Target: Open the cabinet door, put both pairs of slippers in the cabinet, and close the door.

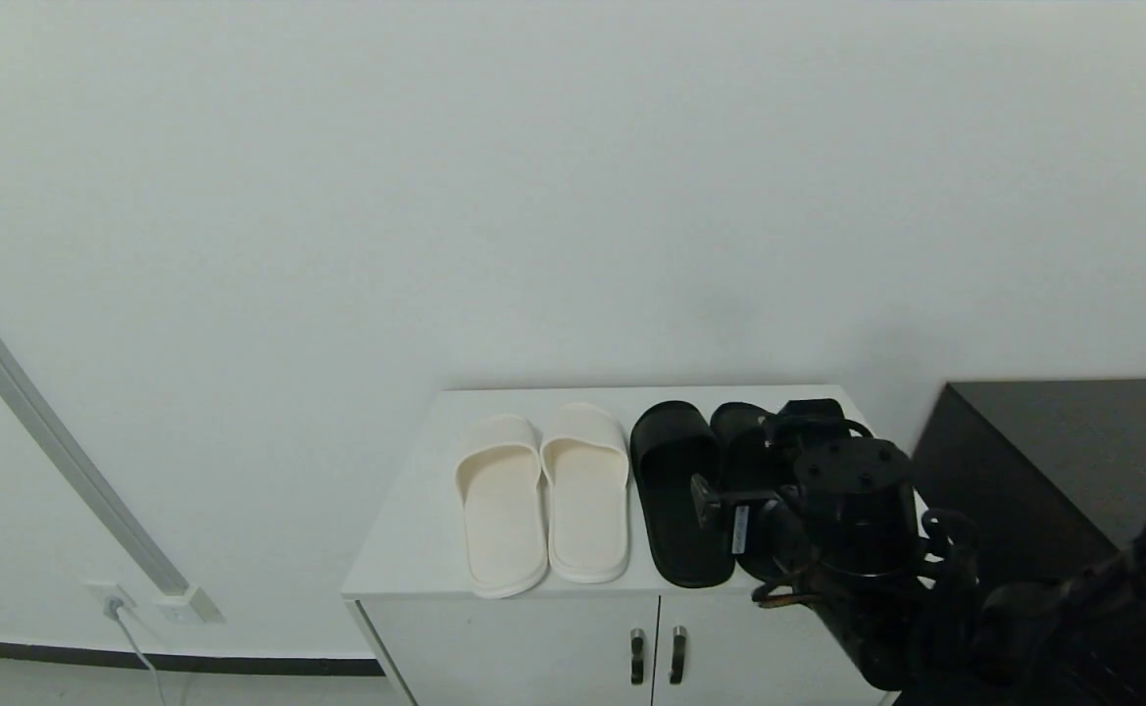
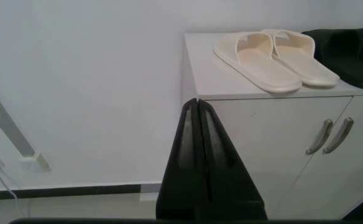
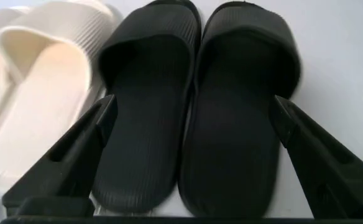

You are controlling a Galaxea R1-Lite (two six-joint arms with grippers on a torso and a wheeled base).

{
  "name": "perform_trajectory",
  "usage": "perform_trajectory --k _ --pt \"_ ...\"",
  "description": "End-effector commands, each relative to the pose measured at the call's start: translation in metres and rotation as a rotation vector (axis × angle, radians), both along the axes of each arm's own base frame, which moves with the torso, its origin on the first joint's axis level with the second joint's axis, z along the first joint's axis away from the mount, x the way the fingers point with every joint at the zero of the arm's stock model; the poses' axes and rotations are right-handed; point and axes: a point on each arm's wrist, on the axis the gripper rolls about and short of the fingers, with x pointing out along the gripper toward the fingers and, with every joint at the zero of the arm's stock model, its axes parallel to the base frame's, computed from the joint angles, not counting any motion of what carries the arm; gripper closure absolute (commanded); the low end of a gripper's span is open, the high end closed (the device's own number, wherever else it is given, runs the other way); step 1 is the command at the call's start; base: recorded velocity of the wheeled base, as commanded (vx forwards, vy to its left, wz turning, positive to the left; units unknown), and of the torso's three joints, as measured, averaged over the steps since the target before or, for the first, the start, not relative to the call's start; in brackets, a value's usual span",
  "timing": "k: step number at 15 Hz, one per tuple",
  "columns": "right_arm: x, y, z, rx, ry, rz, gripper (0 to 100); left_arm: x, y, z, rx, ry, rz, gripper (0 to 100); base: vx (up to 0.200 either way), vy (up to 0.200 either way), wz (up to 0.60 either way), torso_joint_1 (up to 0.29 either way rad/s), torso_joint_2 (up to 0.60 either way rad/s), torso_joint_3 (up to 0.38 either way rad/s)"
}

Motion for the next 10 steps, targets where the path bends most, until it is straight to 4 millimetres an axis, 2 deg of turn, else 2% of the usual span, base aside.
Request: perform_trajectory --k 1,7,10 --pt "0.022 0.016 -0.024 -0.032 0.026 -0.021 0 0.0 0.0 0.0 0.0 0.001 0.001 100 0.0 0.0 0.0 0.0 0.0 0.0" --pt "0.085 0.023 -0.048 -0.04 0.006 -0.107 0 0.0 0.0 0.0 0.0 0.001 0.001 100 0.0 0.0 0.0 0.0 0.0 0.0" --pt "0.107 0.027 -0.048 -0.038 -0.024 -0.123 0 0.0 0.0 0.0 0.0 0.001 0.001 100 0.0 0.0 0.0 0.0 0.0 0.0"
